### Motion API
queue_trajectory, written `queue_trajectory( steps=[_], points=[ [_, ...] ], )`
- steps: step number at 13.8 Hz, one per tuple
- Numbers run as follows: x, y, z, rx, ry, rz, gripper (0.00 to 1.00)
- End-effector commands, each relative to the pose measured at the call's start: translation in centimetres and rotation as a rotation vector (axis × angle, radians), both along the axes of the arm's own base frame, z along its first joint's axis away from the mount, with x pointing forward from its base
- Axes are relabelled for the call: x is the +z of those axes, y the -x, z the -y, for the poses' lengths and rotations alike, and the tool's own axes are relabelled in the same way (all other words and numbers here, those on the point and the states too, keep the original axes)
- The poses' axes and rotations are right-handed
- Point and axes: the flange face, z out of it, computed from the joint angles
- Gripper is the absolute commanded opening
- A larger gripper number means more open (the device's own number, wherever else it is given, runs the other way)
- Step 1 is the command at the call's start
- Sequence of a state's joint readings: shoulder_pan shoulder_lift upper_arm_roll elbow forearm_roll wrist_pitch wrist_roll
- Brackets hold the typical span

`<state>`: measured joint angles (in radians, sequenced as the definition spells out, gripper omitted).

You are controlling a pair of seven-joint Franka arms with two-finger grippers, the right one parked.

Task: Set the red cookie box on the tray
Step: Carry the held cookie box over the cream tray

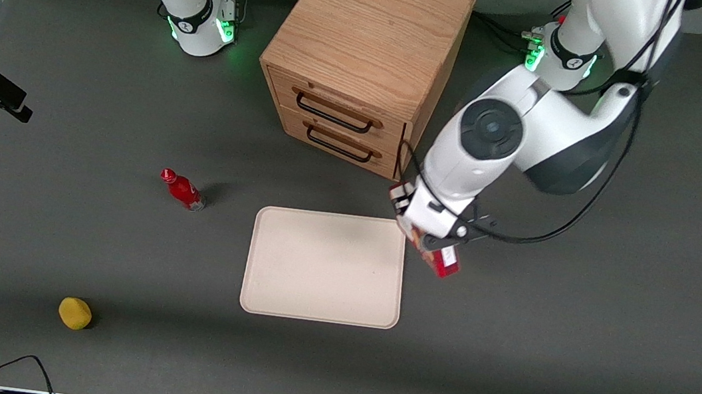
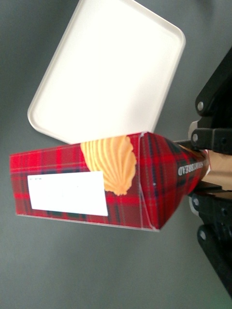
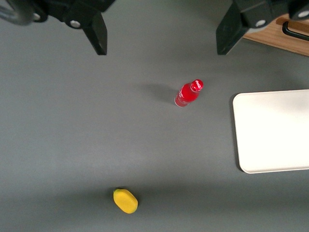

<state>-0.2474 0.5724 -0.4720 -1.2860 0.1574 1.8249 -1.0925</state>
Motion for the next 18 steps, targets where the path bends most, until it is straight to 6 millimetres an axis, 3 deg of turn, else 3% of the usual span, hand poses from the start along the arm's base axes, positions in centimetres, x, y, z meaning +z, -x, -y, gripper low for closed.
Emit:
queue_trajectory(
  steps=[1, 3, 8, 12, 18],
  points=[
    [-0.4, -1.6, 2.2, 0.052, 0.030, 0.051, 0.27],
    [-0.2, -1.6, 3.0, 0.132, 0.064, 0.038, 0.26],
    [-1.7, 2.1, 8.7, 0.147, 0.142, -0.045, 0.24],
    [-3.8, 3.4, 10.1, 0.007, 0.171, -0.071, 0.19],
    [-7.7, 2.3, 10.7, -0.090, 0.244, -0.042, 0.19]
  ],
)
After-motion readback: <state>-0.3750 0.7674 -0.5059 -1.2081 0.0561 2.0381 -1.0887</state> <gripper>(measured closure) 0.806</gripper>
